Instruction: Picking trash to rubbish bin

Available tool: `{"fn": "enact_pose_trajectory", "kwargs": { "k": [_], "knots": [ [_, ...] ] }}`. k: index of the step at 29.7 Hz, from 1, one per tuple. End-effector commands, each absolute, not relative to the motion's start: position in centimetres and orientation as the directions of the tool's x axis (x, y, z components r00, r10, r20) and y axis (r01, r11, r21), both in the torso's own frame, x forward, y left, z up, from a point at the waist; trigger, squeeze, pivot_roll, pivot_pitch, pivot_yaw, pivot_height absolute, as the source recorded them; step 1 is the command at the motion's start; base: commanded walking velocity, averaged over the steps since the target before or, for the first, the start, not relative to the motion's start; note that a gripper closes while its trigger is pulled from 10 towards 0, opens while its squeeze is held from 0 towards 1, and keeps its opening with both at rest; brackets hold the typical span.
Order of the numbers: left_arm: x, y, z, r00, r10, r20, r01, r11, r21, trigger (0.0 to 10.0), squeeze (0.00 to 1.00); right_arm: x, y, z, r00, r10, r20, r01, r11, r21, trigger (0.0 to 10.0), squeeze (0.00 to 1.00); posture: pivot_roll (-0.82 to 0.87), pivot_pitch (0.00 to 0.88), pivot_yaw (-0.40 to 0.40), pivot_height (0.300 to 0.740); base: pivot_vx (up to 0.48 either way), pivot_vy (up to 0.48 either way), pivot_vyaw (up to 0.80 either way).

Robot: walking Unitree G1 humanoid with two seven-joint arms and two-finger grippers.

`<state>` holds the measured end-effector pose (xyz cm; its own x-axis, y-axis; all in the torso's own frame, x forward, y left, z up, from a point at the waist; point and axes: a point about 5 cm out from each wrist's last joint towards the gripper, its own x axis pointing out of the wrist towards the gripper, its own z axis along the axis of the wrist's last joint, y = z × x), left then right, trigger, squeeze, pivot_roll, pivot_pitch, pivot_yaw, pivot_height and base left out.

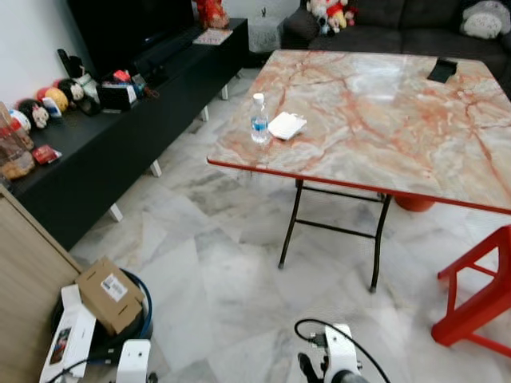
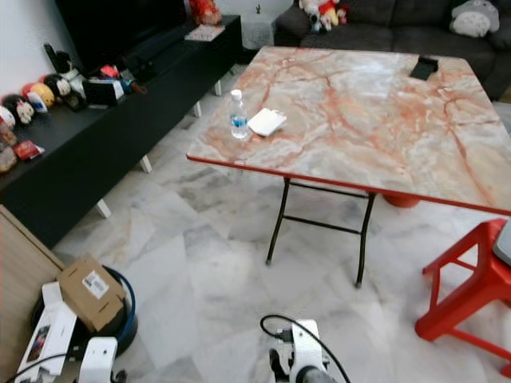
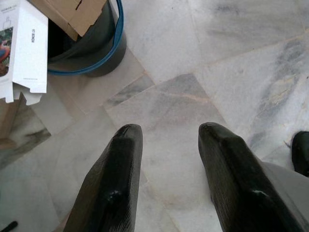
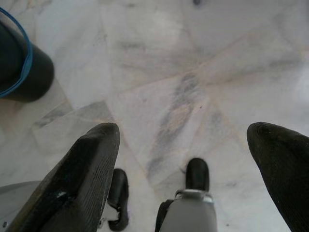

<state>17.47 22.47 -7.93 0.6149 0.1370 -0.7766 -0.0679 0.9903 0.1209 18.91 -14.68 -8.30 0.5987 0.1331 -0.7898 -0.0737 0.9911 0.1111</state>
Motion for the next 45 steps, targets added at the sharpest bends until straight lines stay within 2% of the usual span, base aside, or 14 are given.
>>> {"fn": "enact_pose_trajectory", "kwargs": {
  "k": [1,7,17,22,26,29,34,35,37,43,45],
  "knots": [
    [17.3,22.7,-8.0,0.604,0.147,-0.783,-0.075,0.989,0.128,10.0,0.0,19.0,-14.6,-8.3,0.601,0.131,-0.788,-0.068,0.991,0.113,10.0,0.0,0.07,0.0,0.07,0.74,0.0,0.0,-0.8],
    [17.3,22.9,-7.9,0.601,0.152,-0.785,-0.062,0.988,0.144,10.0,0.0,18.9,-14.5,-8.3,0.599,0.131,-0.79,-0.066,0.991,0.115,10.0,0.0,0.07,0.0,0.073,0.74,0.0,0.269,-0.8],
    [17.5,23.0,-7.8,0.609,0.152,-0.778,-0.044,0.986,0.159,10.0,0.0,19.0,-14.5,-8.2,0.607,0.129,-0.784,-0.057,0.991,0.119,10.0,0.0,0.07,0.0,0.078,0.74,0.0,0.0,-0.8],
    [19.5,23.3,-6.6,0.686,0.179,-0.706,-0.044,0.978,0.206,10.0,0.0,20.6,-14.3,-7.3,0.663,0.145,-0.735,-0.08,0.989,0.123,10.0,0.0,0.07,0.0,0.078,0.74,0.0,0.0,-0.08],
    [22.4,24.0,-4.3,0.785,0.251,-0.566,-0.142,0.963,0.231,10.0,0.0,24.1,-13.7,-4.9,0.772,0.186,-0.608,-0.147,0.983,0.114,10.0,0.0,0.07,0.0,0.081,0.74,0.0,0.0,0.0],
    [24.3,24.1,-2.4,0.845,0.286,-0.452,-0.227,0.957,0.182,10.0,0.0,26.6,-13.2,-2.6,0.841,0.233,-0.488,-0.212,0.972,0.098,10.0,0.0,0.07,0.0,0.082,0.74,0.0,0.0,0.0],
    [26.6,23.4,0.5,0.925,0.27,-0.266,-0.231,0.958,0.169,10.0,0.0,29.9,-13.4,1.1,0.927,0.22,-0.305,-0.206,0.975,0.079,10.0,0.0,0.07,0.0,0.083,0.74,0.0,0.0,0.0],
    [27.3,22.9,1.8,0.952,0.249,-0.18,-0.217,0.96,0.18,10.0,0.0,31.1,-13.3,2.7,0.949,0.219,-0.229,-0.207,0.975,0.075,10.0,0.0,0.06,0.0,0.084,0.74,0.0,0.0,0.0],
    [28.3,22.0,3.6,0.972,0.223,-0.077,-0.208,0.964,0.165,10.0,0.0,32.3,-12.9,4.5,0.967,0.21,-0.142,-0.199,0.976,0.087,10.0,0.0,0.06,0.0,0.083,0.74,0.0,0.0,0.0],
    [31.9,19.5,8.5,0.982,0.151,0.113,-0.167,0.974,0.154,10.0,0.0,34.4,-10.3,8.9,0.97,0.238,0.051,-0.243,0.963,0.12,10.0,0.0,0.06,0.0,0.082,0.74,0.0,0.0,0.0],
    [32.1,19.3,8.8,0.982,0.145,0.123,-0.163,0.974,0.157,10.0,0.0,34.5,-10.1,9.1,0.969,0.24,0.062,-0.246,0.961,0.129,10.0,0.0,0.06,0.0,0.082,0.74,0.0,0.0,0.0]
  ]
}}
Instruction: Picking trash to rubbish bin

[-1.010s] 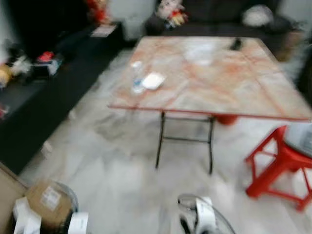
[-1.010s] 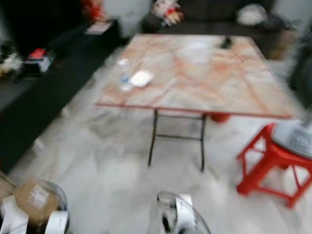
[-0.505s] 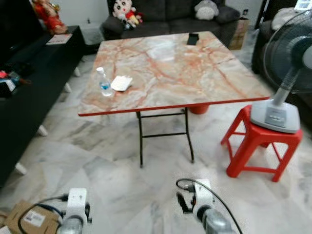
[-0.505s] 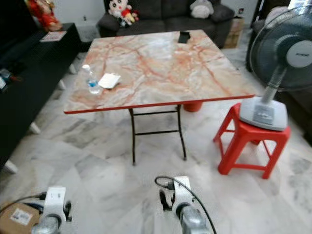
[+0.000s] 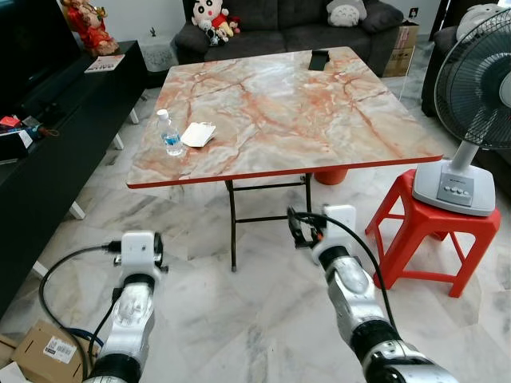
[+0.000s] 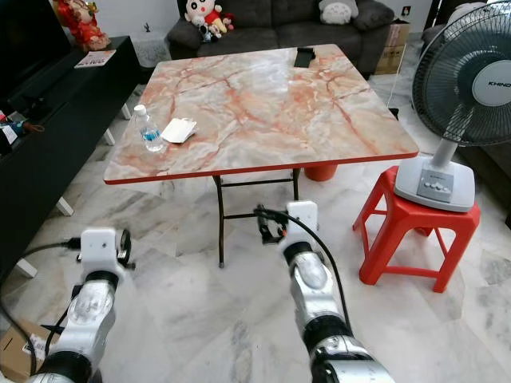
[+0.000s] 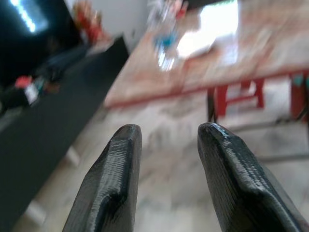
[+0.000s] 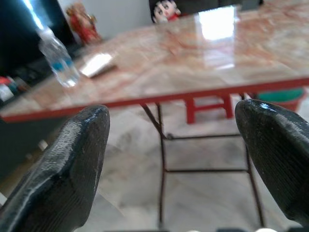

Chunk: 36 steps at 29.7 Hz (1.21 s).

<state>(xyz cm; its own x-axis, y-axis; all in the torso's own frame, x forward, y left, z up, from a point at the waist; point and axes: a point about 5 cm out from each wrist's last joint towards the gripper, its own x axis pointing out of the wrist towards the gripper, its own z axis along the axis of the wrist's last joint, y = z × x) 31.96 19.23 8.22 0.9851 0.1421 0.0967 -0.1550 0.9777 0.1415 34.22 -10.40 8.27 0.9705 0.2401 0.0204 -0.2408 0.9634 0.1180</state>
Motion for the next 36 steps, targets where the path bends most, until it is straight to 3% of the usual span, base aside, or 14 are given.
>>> {"fn": "enact_pose_trajectory", "kwargs": {
  "k": [1,4,14,30,36],
  "knots": [
    [32.1,19.3,8.9,0.982,0.145,0.124,-0.163,0.974,0.157,10.0,0.0,34.5,-10.1,9.2,0.969,0.24,0.063,-0.246,0.961,0.129,10.0,0.0,0.06,0.0,0.082,0.74,0.0,0.0,0.0],
    [33.4,17.9,11.5,0.971,0.125,0.204,-0.148,0.984,0.101,10.0,0.0,35.4,-8.6,11.7,0.949,0.275,0.153,-0.291,0.952,0.097,10.0,0.0,0.04,0.0,0.096,0.74,0.0,0.0,0.76],
    [33.4,18.0,11.7,0.973,0.11,0.204,-0.132,0.986,0.101,10.0,0.0,35.6,-7.8,12.6,0.946,0.263,0.189,-0.294,0.942,0.162,10.0,0.0,0.04,0.0,0.11,0.74,0.0,0.0,0.23],
    [34.1,17.8,12.9,0.97,0.101,0.221,-0.122,0.989,0.081,10.0,0.0,35.8,-7.6,13.1,0.94,0.277,0.198,-0.304,0.945,0.124,10.0,0.0,0.04,0.0,0.111,0.74,0.355,0.0,0.0],
    [34.0,17.9,13.1,0.968,0.108,0.224,-0.129,0.989,0.077,10.0,0.0,35.5,-7.5,12.6,0.944,0.272,0.188,-0.296,0.948,0.114,10.0,0.0,0.05,0.0,0.108,0.74,0.419,0.0,0.59]
  ]
}}
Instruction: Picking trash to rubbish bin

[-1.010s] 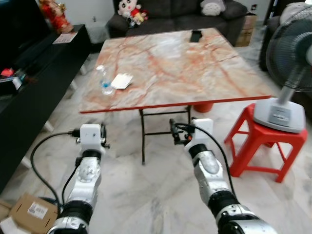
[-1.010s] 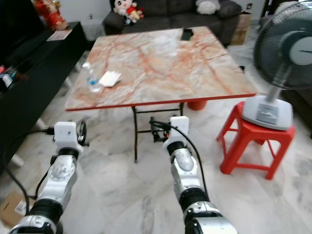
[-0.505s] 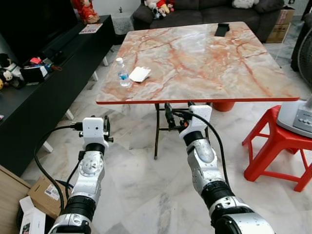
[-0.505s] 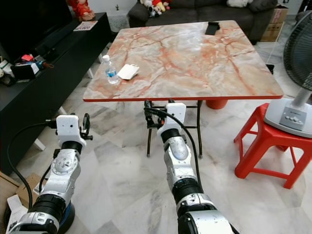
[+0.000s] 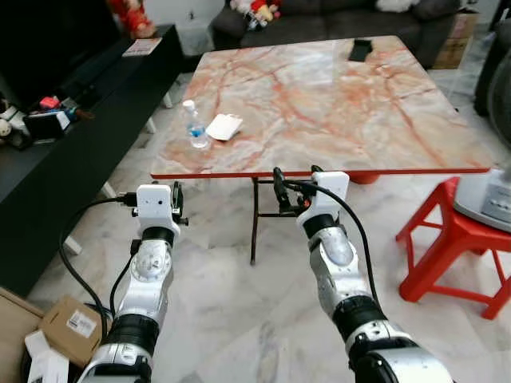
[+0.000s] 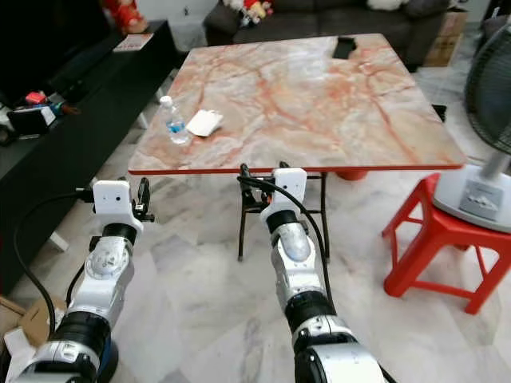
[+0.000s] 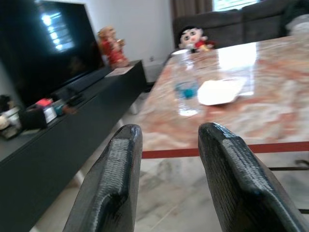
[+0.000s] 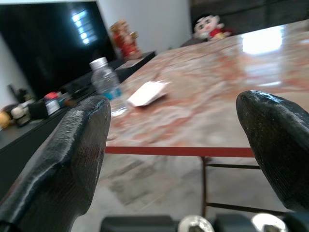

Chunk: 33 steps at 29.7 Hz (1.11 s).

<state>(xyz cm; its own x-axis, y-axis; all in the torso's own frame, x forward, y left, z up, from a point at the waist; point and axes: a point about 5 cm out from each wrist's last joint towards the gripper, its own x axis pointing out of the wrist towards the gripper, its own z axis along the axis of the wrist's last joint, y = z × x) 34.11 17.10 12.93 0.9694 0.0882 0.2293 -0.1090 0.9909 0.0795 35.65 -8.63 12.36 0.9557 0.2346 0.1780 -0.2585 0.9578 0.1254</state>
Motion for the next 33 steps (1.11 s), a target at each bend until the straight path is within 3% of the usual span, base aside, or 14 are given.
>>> {"fn": "enact_pose_trajectory", "kwargs": {
  "k": [1,16,33],
  "knots": [
    [34.0,17.9,13.1,0.969,0.108,0.222,-0.129,0.988,0.079,10.0,0.0,35.5,-7.5,12.6,0.942,0.276,0.19,-0.3,0.947,0.112,10.0,0.0,0.05,0.0,0.108,0.74,0.424,0.0,0.58],
    [34.4,18.4,14.7,0.958,0.124,0.259,-0.15,0.985,0.082,10.0,0.0,36.0,-7.4,13.6,0.941,0.274,0.2,-0.295,0.952,0.081,10.0,0.0,0.08,0.0,0.107,0.74,0.423,0.0,0.04],
    [34.6,17.5,15.9,0.95,0.1,0.295,-0.133,0.987,0.093,10.0,0.0,36.4,-8.0,14.5,0.944,0.244,0.223,-0.265,0.962,0.071,10.0,0.0,0.08,0.0,0.104,0.74,0.424,0.0,0.39]
  ]
}}
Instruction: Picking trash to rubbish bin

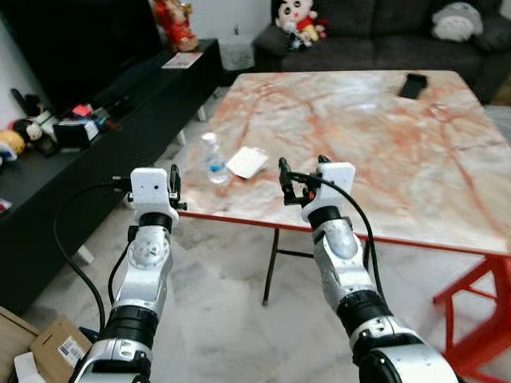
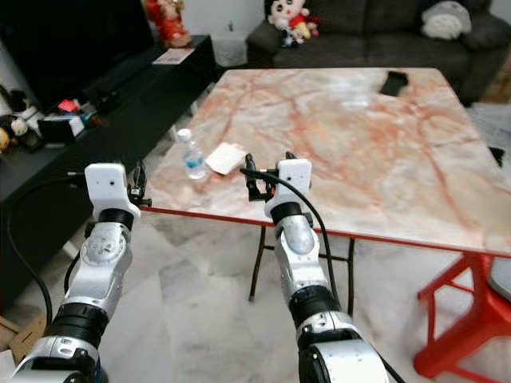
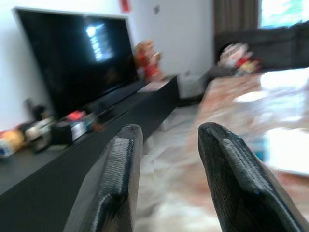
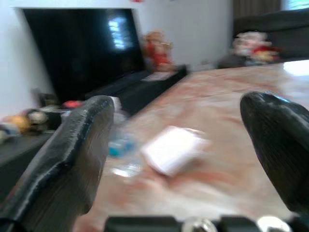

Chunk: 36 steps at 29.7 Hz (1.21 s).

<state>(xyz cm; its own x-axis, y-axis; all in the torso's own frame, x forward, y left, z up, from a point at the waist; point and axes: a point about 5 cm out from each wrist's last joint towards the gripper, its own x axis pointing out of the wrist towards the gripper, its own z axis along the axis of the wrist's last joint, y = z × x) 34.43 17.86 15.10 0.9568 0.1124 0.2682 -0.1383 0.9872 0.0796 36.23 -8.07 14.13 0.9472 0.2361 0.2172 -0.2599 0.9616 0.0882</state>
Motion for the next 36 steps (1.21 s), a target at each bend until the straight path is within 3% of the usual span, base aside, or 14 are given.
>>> {"fn": "enact_pose_trajectory", "kwargs": {
  "k": [1,10,16,28,36],
  "knots": [
    [34.7,17.5,16.0,0.95,0.1,0.297,-0.133,0.987,0.093,10.0,0.0,36.4,-8.0,14.5,0.944,0.243,0.223,-0.267,0.96,0.081,10.0,0.0,0.08,0.0,0.104,0.74,0.424,0.0,0.62],
    [34.7,17.4,16.4,0.947,0.091,0.309,-0.125,0.988,0.095,10.0,0.0,36.5,-8.0,14.6,0.948,0.239,0.211,-0.264,0.959,0.101,10.0,0.0,0.08,0.0,0.105,0.74,0.423,0.0,0.0],
    [34.6,17.0,16.7,0.943,0.068,0.325,-0.106,0.989,0.1,10.0,0.0,36.5,-8.1,14.8,0.948,0.229,0.22,-0.257,0.96,0.109,10.0,0.0,0.08,0.0,0.108,0.74,0.424,0.0,-0.53],
    [34.5,14.7,17.4,0.931,-0.1,0.35,0.06,0.99,0.124,10.0,0.0,36.4,-8.0,14.7,0.946,0.233,0.227,-0.266,0.956,0.126,10.0,0.0,0.07,0.0,0.107,0.74,0.423,0.0,0.0],
    [34.4,14.7,17.5,0.93,-0.096,0.355,0.055,0.991,0.124,10.0,0.0,36.3,-7.9,14.4,0.947,0.237,0.218,-0.267,0.956,0.123,10.0,0.0,0.07,0.0,0.104,0.74,0.421,0.0,0.0]
  ]
}}
